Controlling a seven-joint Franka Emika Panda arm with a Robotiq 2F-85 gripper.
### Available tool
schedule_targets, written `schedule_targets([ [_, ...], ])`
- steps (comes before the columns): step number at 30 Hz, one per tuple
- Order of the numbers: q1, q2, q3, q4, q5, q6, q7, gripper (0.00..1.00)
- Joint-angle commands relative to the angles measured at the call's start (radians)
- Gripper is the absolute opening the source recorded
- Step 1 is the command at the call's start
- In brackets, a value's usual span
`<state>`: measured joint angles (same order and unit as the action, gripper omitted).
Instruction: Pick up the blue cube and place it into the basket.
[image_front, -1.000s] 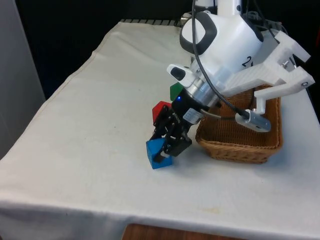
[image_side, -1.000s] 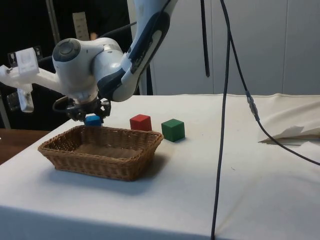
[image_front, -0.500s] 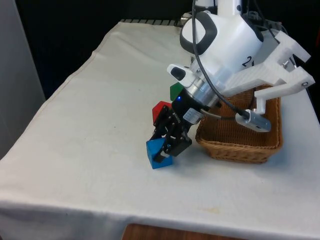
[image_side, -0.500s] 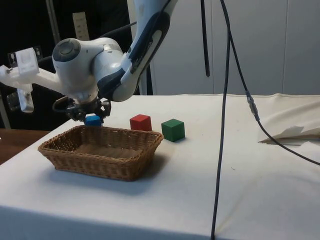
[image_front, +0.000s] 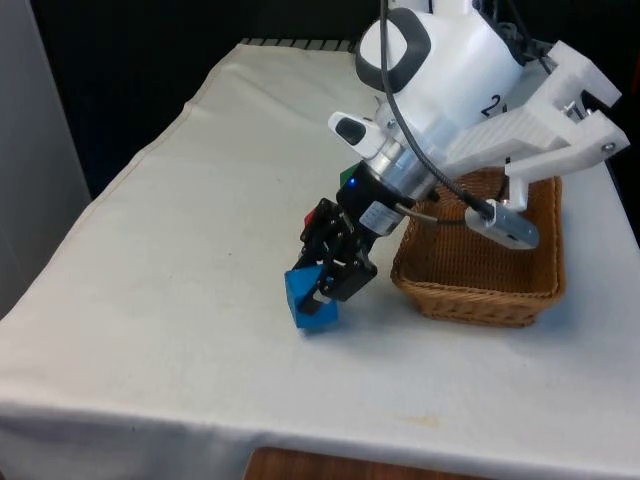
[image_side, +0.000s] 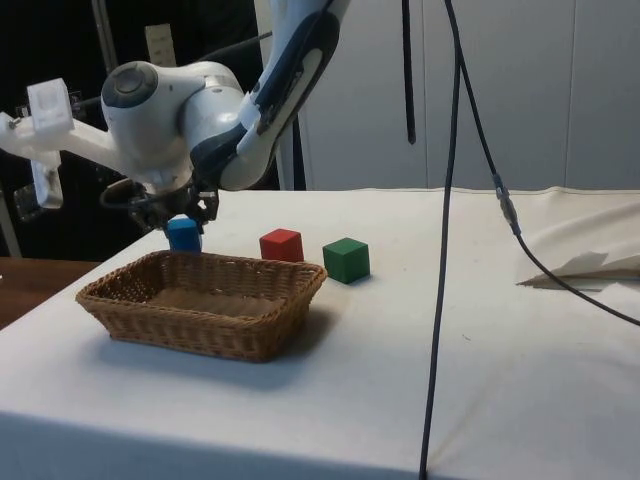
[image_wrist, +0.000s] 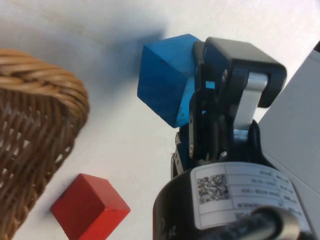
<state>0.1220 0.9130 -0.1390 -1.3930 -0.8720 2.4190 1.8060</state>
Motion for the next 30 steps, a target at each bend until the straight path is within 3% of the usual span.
schedule_targets([
  [1, -0.001, -0.004, 0.000, 0.000, 0.000, 0.000, 0.000, 0.00],
  [2, -0.008, -0.018, 0.009, -0.014, 0.008, 0.011, -0.007, 0.00],
  [8, -0.009, -0.049, 0.012, -0.031, 0.010, 0.008, -0.006, 0.00],
  [9, -0.002, -0.034, 0.003, -0.016, 0.002, 0.000, 0.000, 0.00],
  [10, -0.009, -0.055, 0.013, -0.035, 0.011, 0.008, -0.006, 0.00],
  [17, -0.011, -0.102, 0.019, -0.066, 0.014, 0.007, -0.002, 0.00],
  [19, -0.006, -0.097, 0.013, -0.058, 0.005, -0.001, 0.000, 0.00],
  [20, -0.011, -0.108, 0.022, -0.069, 0.016, 0.009, 0.000, 0.00],
  [28, -0.015, -0.127, 0.035, -0.076, 0.034, 0.012, 0.003, 0.00],
  [29, -0.008, -0.118, 0.027, -0.065, 0.025, -0.001, 0.001, 0.00],
  [30, -0.015, -0.130, 0.037, -0.077, 0.036, 0.012, 0.003, 0.00],
])
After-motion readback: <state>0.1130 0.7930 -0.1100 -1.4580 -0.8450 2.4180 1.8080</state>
